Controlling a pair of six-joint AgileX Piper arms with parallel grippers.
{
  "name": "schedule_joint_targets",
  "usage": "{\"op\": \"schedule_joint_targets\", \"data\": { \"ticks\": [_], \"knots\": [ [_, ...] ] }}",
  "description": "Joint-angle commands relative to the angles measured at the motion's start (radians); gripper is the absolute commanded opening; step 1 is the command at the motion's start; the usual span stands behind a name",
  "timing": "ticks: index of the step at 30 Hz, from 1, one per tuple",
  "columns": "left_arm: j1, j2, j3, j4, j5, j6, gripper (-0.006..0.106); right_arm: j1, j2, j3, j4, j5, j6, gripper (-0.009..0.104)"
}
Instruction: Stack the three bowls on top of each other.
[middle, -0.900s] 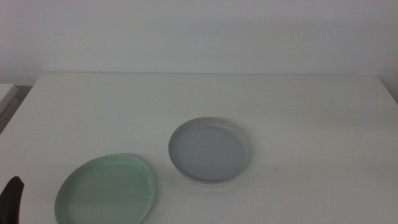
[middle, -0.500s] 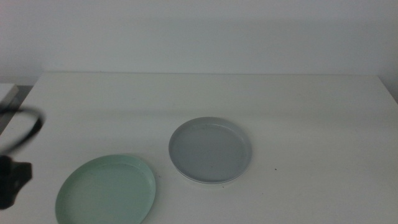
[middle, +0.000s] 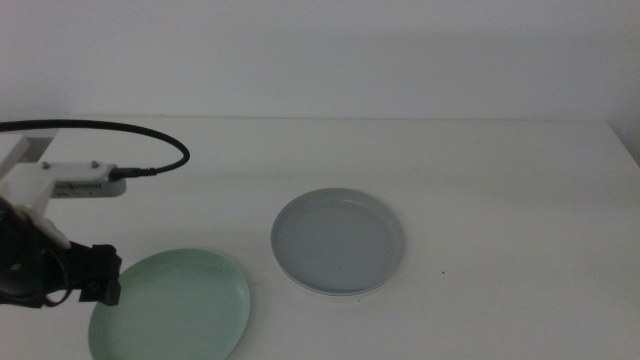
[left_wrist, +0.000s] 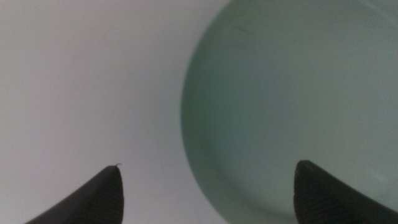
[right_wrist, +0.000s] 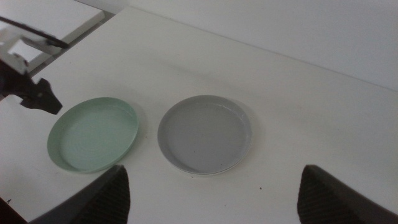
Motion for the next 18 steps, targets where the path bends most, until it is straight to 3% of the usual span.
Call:
{"op": "schedule_joint_targets", "data": {
  "ticks": [1, 12, 18],
  "knots": [
    [0.014, 0.065, -0.006, -0.015, -0.055, 0.019, 0.094, -0.003, -0.004, 0.002, -0.001, -0.005, -0.007, 0.093],
    [0.015, 0.297, -0.004, -0.023, -0.152, 0.019, 0.094, -0.003, -0.004, 0.002, -0.001, -0.005, -0.007, 0.093],
    [0.018, 0.335, 0.046, -0.041, -0.247, 0.019, 0.086, -0.003, -0.004, 0.002, -0.001, -0.005, -0.007, 0.093]
  ]
}}
